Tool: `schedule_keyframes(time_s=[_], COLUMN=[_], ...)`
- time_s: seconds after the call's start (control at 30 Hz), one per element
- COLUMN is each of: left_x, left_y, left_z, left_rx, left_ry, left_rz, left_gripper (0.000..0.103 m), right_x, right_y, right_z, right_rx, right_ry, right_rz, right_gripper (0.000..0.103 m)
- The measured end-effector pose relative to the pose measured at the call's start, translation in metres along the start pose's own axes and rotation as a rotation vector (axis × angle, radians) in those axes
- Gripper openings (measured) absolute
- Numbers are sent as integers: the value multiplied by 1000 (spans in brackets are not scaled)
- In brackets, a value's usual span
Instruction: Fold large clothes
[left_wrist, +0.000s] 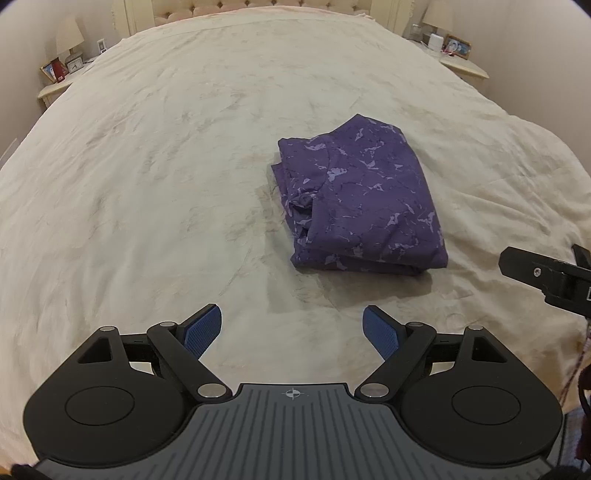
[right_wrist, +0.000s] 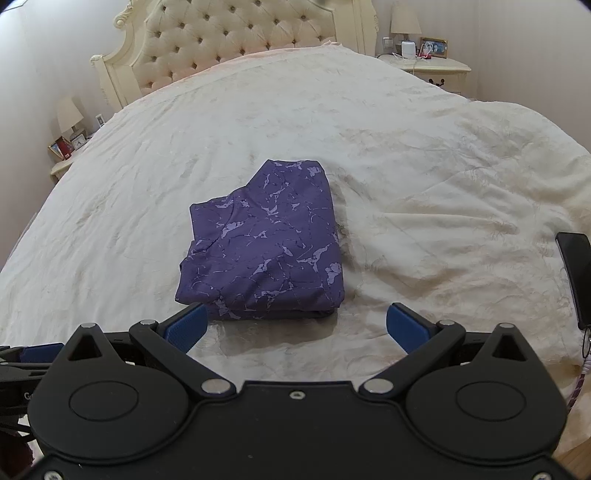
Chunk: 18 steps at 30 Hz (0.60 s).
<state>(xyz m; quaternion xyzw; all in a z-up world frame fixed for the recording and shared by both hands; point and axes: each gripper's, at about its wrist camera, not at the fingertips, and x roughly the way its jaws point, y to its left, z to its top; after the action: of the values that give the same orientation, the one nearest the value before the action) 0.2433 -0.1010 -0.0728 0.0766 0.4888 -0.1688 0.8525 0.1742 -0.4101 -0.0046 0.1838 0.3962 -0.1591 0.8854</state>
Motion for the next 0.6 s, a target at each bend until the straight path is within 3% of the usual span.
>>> schedule_keyframes(time_s=[0.6], left_x=[11], left_y=[2], left_z=[4], left_rx=[-6], left_ry=[27], left_rz=[18], left_gripper=[84], right_x=[14], right_y=[-2], right_z=[4], right_rx=[-9], right_ry=[32], right_rz=[13], right_gripper=[102])
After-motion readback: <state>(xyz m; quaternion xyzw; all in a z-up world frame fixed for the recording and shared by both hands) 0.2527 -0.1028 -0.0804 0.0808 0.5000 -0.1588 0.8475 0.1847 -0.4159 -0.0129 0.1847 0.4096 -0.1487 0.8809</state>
